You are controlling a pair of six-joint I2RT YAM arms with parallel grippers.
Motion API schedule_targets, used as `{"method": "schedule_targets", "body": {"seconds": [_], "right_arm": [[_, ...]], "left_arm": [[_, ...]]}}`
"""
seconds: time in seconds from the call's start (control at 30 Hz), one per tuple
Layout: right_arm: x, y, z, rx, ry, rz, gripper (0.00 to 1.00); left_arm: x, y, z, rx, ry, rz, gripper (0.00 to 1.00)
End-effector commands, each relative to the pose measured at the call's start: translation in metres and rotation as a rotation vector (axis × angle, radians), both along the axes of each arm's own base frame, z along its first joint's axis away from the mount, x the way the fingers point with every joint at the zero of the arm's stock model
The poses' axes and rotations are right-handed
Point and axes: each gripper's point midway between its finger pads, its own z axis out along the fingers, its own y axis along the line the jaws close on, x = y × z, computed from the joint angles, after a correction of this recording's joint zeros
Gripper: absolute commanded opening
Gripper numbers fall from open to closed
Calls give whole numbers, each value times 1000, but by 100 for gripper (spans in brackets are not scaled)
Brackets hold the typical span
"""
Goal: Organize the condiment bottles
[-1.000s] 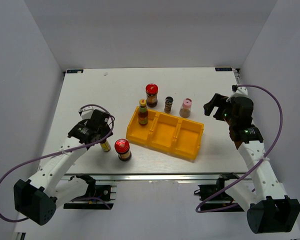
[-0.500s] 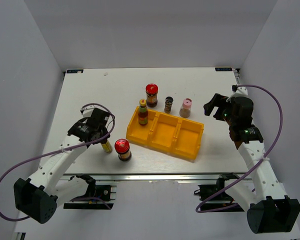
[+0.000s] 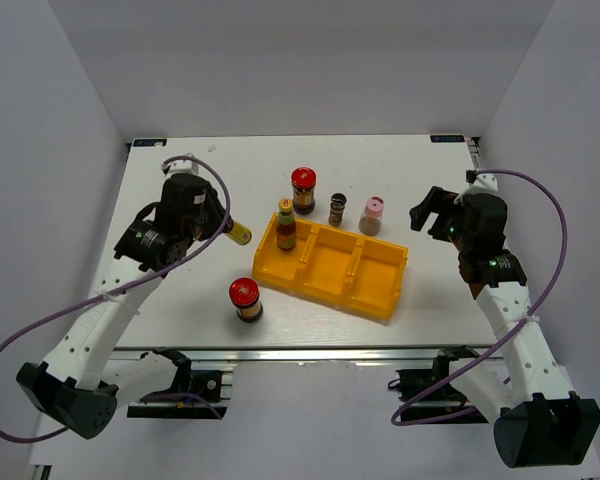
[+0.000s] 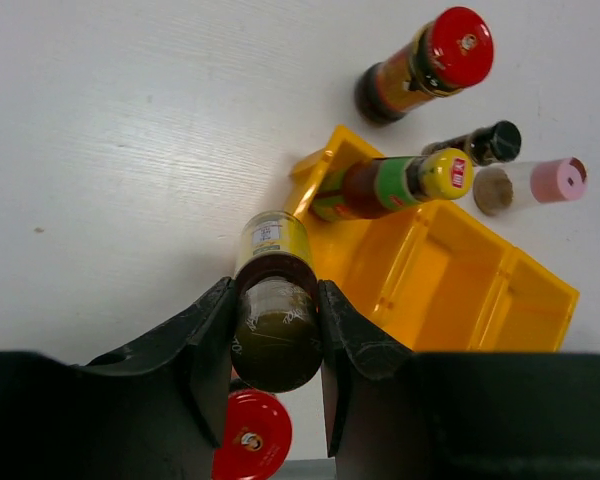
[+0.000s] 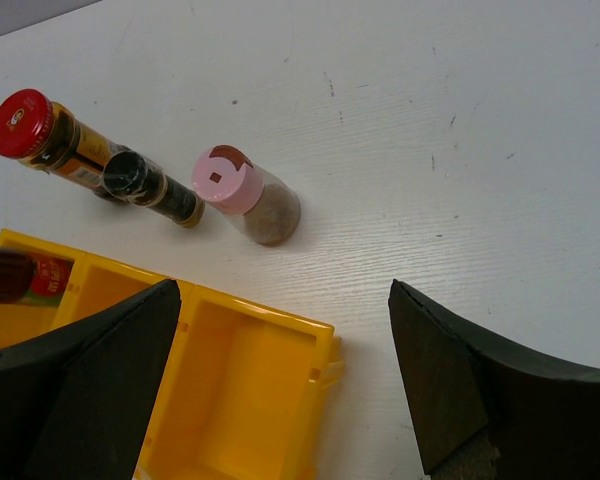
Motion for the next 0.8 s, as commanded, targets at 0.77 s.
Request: {"method": "schedule_targets", "body": {"seconds": [0.77], "right_arm": [[9,-9,8,-17,-29,-47,89]], "left_arm": [[35,-119,-58,84,61,-239,0]]}}
